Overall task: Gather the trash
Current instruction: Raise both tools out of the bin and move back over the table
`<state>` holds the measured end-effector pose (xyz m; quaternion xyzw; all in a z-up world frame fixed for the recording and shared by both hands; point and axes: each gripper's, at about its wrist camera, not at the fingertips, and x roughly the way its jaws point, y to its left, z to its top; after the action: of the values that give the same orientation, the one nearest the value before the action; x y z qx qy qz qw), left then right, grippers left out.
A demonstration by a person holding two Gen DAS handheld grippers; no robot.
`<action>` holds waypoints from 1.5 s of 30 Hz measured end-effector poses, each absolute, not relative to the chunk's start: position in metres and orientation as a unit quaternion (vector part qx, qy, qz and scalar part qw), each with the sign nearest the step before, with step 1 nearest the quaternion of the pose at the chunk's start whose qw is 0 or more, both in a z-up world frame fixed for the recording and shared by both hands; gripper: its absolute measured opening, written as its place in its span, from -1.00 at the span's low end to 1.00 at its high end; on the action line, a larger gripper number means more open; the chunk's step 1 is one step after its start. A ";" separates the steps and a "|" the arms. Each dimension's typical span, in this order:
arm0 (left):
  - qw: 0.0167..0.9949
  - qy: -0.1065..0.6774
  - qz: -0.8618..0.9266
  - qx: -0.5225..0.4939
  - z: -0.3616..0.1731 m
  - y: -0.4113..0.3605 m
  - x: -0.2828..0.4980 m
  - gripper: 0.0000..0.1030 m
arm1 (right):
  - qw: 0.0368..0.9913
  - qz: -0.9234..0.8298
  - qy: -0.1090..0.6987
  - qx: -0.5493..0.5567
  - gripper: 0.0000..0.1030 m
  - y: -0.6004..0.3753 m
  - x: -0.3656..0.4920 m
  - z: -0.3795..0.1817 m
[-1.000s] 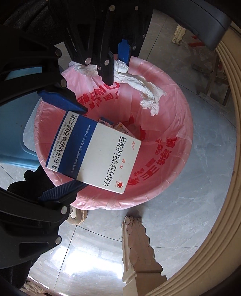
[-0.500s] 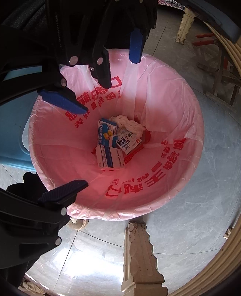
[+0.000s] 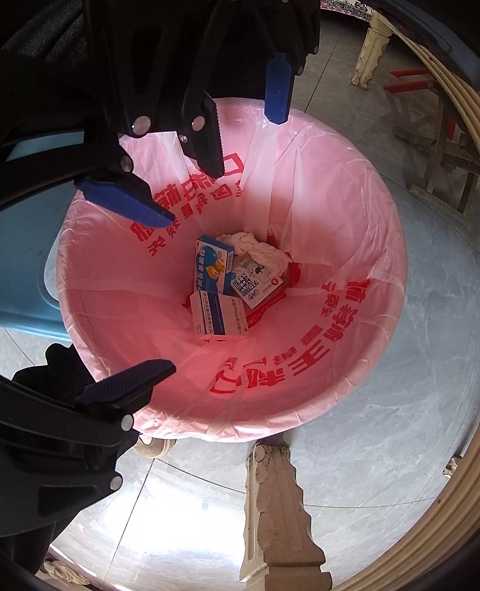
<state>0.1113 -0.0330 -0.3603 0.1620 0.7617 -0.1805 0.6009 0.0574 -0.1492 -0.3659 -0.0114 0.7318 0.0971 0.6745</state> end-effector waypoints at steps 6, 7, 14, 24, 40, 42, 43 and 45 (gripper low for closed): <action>0.610 0.753 -0.173 0.176 -0.351 -0.033 0.107 0.33 | 0.683 0.088 0.725 -0.012 0.41 -0.156 0.051 -0.354; 0.612 0.752 -0.172 0.174 -0.346 -0.032 0.106 0.33 | 0.686 0.088 0.723 -0.010 0.41 -0.157 0.050 -0.349; 0.656 0.709 -0.172 0.194 -0.274 -0.019 0.092 0.33 | 0.716 0.093 0.691 0.009 0.64 -0.169 0.038 -0.285; 0.743 0.600 -0.166 0.247 -0.088 0.003 0.116 0.54 | 0.772 0.103 0.627 0.003 0.76 -0.199 0.067 -0.132; 0.770 0.543 -0.174 0.287 0.047 -0.028 0.200 0.56 | 0.822 0.073 0.564 0.038 0.77 -0.234 0.169 0.029; 0.767 0.545 -0.173 0.292 0.044 -0.032 0.209 0.56 | 0.823 0.065 0.563 0.046 0.77 -0.239 0.179 0.031; 0.763 0.550 -0.173 0.293 0.042 -0.033 0.214 0.56 | 0.822 0.065 0.564 0.051 0.77 -0.241 0.184 0.032; 0.759 0.555 -0.176 0.292 0.040 -0.037 0.224 0.56 | 0.821 0.061 0.564 0.057 0.77 -0.242 0.191 0.033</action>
<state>0.2239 -0.0368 0.0397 0.2921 0.5550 -0.1763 0.7587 0.1915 -0.2422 0.0334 0.0567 0.5642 0.0608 0.8214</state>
